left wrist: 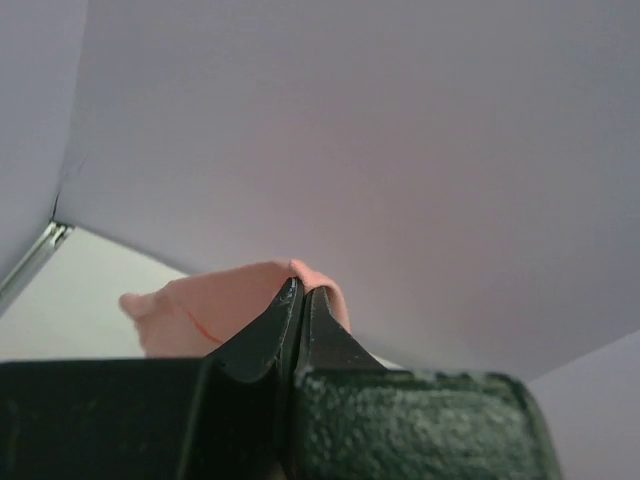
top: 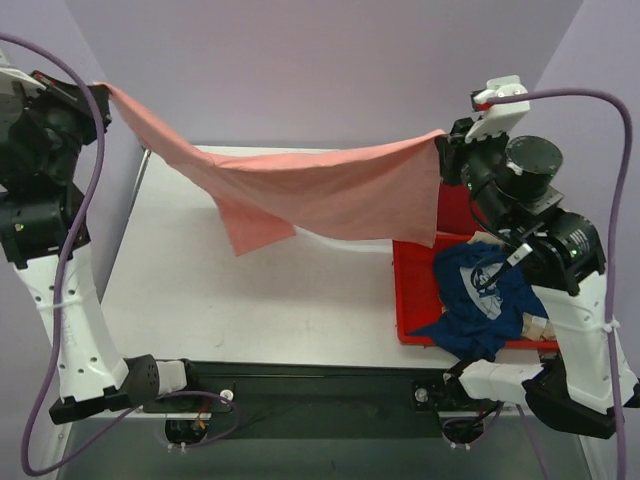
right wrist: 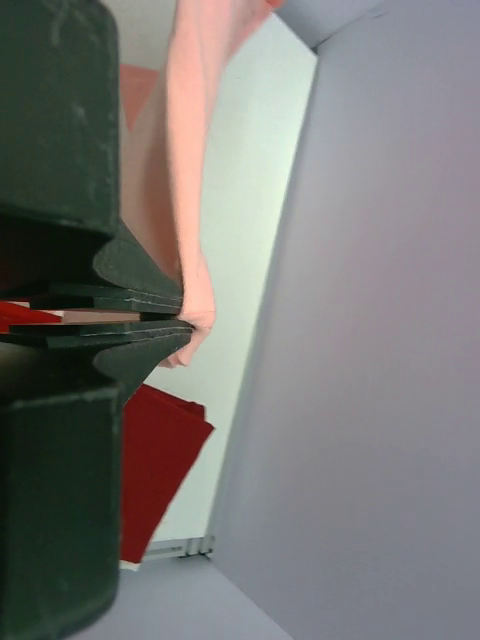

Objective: Fold and stack the t-shirts
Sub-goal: Flatten out the tshirt

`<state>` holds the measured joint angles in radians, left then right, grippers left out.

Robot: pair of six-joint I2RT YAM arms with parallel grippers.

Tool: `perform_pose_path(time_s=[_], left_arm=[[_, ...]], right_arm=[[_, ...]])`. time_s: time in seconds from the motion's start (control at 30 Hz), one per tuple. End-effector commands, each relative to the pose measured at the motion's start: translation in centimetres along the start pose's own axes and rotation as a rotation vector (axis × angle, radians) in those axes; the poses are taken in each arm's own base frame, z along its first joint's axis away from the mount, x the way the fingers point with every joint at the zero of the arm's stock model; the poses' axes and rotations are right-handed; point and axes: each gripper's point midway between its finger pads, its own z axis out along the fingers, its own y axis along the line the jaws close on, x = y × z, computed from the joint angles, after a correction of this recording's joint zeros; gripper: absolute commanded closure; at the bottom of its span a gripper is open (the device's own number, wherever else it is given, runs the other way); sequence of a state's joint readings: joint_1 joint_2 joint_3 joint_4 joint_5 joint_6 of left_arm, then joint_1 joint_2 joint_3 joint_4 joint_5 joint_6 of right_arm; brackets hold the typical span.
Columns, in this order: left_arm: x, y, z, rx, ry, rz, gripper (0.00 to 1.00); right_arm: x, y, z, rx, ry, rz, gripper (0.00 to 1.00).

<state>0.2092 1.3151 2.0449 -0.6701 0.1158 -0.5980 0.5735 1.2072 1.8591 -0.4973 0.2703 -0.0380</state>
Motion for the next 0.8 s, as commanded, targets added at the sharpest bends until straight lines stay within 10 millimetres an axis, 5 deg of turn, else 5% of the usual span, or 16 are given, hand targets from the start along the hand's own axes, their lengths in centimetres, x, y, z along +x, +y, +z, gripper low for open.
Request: perform_pose_path(time_s=[0.0, 0.13, 0.37, 0.5, 0.53, 0.63, 0.77], left_arm=[[-5.1, -2.8, -2.6, 0.049, -0.159, -0.002, 1.00], [-4.5, -3.2, -0.3, 0.092, -0.133, -0.003, 1.00], [4.0, -1.0, 10.6, 0.152, 0.101, -0.083, 1.00], [5.4, -0.7, 14.3, 0.169, 0.153, -0.100, 1.00], [3.9, -2.1, 14.0, 0.201, 0.125, -0.098, 1.00], [3.5, -2.4, 15.0, 0.213, 0.118, -0.111, 1.00], [0.5, -3.9, 13.1, 0.251, 0.038, -0.115, 1.00]], right_arm=[[-3.9, -1.7, -0.7, 0.086, -0.124, -0.013, 1.00], [-3.8, -0.9, 1.8, 0.095, -0.119, -0.047, 1.00], [1.6, -0.3, 11.1, 0.116, 0.005, -0.096, 1.00], [4.3, -0.4, 15.7, 0.121, 0.072, -0.072, 1.00], [4.4, -0.4, 16.1, 0.123, 0.079, -0.067, 1.00], [3.6, -0.1, 16.8, 0.116, 0.072, -0.048, 1.00], [1.4, 0.3, 15.7, 0.098, 0.021, -0.017, 1.00]])
